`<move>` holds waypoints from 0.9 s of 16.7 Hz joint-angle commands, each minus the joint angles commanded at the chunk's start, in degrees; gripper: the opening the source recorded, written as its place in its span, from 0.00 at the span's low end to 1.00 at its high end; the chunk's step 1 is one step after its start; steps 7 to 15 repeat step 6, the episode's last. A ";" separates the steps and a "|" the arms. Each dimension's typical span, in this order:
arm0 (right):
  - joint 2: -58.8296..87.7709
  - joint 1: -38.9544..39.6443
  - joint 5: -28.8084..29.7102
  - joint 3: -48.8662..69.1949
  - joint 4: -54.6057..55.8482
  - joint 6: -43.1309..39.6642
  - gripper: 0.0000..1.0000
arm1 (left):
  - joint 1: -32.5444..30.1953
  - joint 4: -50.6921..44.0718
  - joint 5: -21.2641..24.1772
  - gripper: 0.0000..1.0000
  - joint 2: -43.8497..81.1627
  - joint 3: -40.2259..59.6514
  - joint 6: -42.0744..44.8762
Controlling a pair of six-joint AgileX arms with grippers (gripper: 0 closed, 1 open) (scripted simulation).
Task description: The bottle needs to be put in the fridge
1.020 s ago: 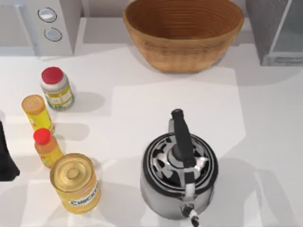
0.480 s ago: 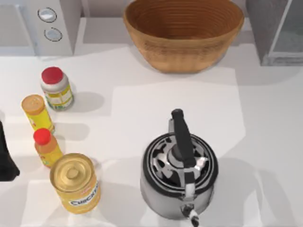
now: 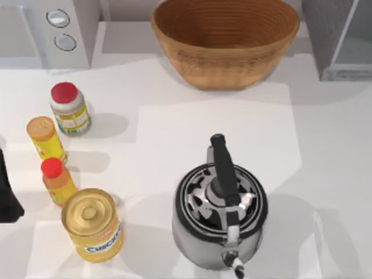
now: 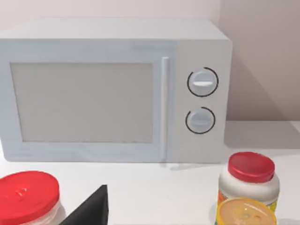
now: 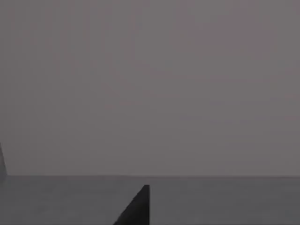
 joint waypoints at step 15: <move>0.00 0.00 0.00 0.00 0.00 0.00 1.00 | 0.00 0.00 0.00 1.00 0.00 0.00 0.00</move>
